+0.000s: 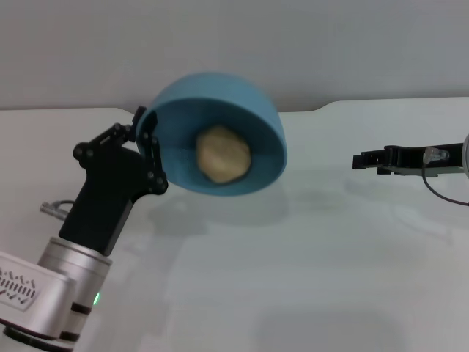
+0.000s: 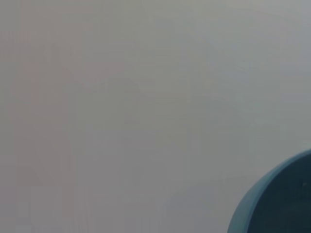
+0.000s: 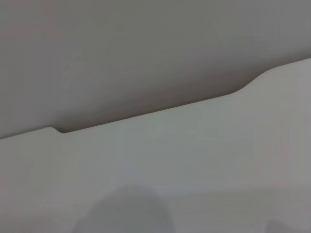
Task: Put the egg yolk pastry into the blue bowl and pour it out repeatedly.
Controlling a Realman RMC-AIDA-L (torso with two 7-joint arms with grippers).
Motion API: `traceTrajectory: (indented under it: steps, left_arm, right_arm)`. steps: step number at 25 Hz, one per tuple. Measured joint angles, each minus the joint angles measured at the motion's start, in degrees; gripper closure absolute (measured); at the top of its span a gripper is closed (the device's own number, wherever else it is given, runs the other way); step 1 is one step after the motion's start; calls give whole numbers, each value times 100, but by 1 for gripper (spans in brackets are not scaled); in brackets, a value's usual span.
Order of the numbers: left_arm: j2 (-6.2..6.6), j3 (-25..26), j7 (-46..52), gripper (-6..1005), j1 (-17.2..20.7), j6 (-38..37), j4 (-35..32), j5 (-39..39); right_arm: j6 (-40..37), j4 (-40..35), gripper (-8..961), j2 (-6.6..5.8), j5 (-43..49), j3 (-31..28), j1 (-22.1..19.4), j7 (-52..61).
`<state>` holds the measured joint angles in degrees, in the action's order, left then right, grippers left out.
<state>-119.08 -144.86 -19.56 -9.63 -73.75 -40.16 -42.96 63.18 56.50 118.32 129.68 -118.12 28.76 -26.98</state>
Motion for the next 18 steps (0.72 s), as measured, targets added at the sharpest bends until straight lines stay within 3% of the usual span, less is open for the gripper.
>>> traceTrajectory:
  steps: [18]
  left_arm:
    - [-1, -216, 44, 1000, -313, -773, 242, -237]
  right_arm:
    - [-78, -31, 431, -2, -40, -161, 75, 3]
